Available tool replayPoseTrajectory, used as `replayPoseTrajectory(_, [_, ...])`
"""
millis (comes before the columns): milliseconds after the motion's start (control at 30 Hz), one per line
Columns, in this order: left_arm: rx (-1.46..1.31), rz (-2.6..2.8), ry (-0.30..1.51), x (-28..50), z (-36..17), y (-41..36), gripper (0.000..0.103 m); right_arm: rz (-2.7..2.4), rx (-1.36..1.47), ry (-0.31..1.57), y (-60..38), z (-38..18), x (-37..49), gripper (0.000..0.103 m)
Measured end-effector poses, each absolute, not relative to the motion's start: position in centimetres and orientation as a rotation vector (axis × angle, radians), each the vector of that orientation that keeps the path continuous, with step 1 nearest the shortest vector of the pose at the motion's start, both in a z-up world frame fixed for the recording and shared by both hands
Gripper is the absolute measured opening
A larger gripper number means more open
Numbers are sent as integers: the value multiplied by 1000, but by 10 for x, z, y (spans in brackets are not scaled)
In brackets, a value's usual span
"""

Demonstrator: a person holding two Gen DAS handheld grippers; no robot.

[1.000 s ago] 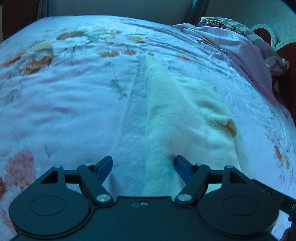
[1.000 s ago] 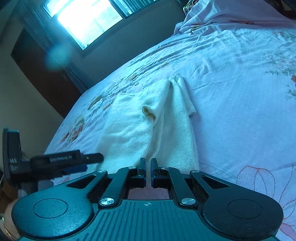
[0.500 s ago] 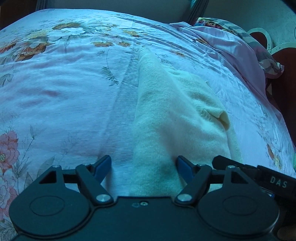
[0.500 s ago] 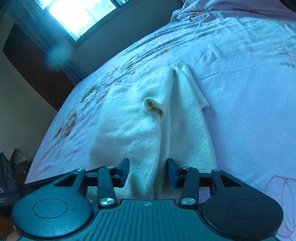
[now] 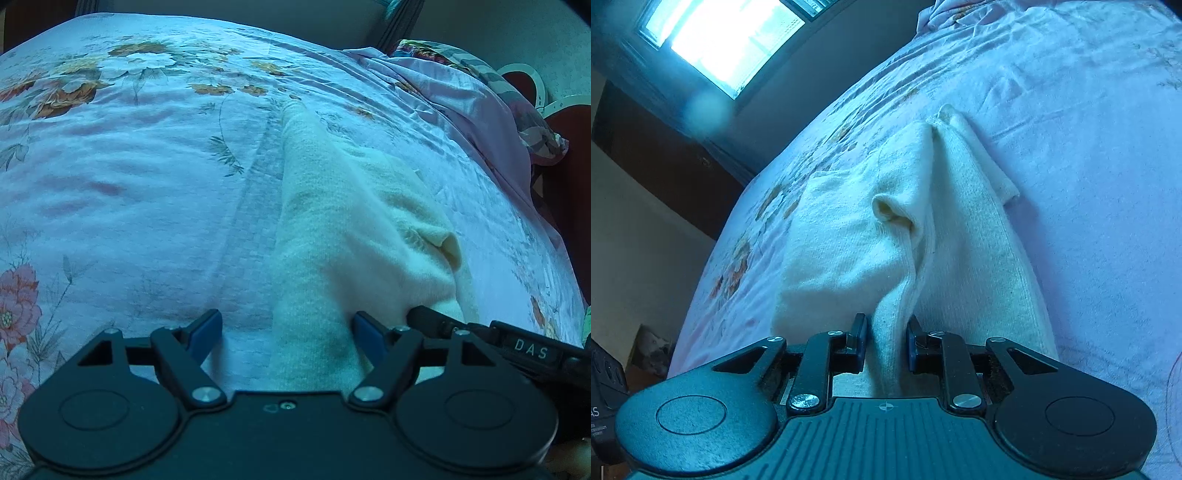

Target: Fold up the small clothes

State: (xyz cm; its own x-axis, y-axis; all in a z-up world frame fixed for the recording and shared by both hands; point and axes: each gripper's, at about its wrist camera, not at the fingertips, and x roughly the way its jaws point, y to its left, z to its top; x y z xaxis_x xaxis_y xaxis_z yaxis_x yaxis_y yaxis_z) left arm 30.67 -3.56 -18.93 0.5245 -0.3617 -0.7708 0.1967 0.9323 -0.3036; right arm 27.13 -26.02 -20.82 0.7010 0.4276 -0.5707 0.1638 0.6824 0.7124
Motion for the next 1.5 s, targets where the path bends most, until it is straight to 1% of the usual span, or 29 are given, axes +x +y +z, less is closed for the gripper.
replayPoseTrajectory(33, [-185, -336, 962, 307, -190, -36, 76, 165, 810, 800, -258, -207, 271, 19])
replayPoseTrajectory(100, [-184, -332, 961, 307, -189, -37, 76, 161, 792, 793, -257, -204, 273, 11])
replayPoseTrajectory(300, [-197, -346, 919, 307, -174, -39, 75, 169, 566, 684, -252, -162, 273, 9])
replayPoseTrajectory(433, [-197, -391, 904, 306, -164, -55, 75, 157, 478, 663, -268, -141, 270, 9])
replayPoseTrajectory(500, [-173, -407, 916, 303, -168, -65, 76, 168, 494, 719, -276, -149, 266, 9])
replayPoseTrajectory(600, [-132, -402, 1000, 304, -192, -76, 76, 126, 512, 855, -277, -186, 261, 9])
replayPoseTrajectory(700, [-108, -410, 984, 298, -196, -75, 77, 123, 485, 827, -274, -188, 251, 9])
replayPoseTrajectory(767, [-105, -419, 987, 297, -195, -73, 77, 130, 529, 805, -278, -184, 251, 10])
replayPoseTrajectory(800, [-111, -418, 989, 297, -195, -71, 77, 145, 574, 791, -283, -181, 253, 16])
replayPoseTrajectory(833, [-119, -417, 992, 298, -195, -69, 77, 145, 602, 775, -288, -180, 256, 28])
replayPoseTrajectory(867, [-125, -418, 992, 298, -194, -68, 77, 140, 617, 763, -292, -178, 259, 33])
replayPoseTrajectory(900, [-127, -417, 991, 298, -194, -68, 77, 140, 631, 756, -297, -176, 266, 34])
replayPoseTrajectory(1033, [-128, -415, 983, 297, -195, -69, 77, 142, 708, 759, -309, -180, 292, 34])
replayPoseTrajectory(1233, [-130, -423, 984, 299, -197, -69, 79, 137, 841, 759, -329, -203, 336, 34])
replayPoseTrajectory(1333, [-129, -428, 982, 299, -197, -69, 79, 142, 849, 753, -333, -209, 359, 34])
replayPoseTrajectory(1367, [-130, -429, 983, 300, -197, -69, 79, 138, 846, 756, -333, -211, 366, 34])
replayPoseTrajectory(1400, [-131, -429, 984, 300, -197, -69, 79, 132, 836, 757, -333, -211, 373, 30])
replayPoseTrajectory(1433, [-132, -430, 984, 300, -197, -69, 79, 123, 814, 755, -332, -210, 377, 11])
replayPoseTrajectory(1500, [-136, -430, 984, 301, -197, -69, 79, 111, 760, 726, -329, -203, 382, 9])
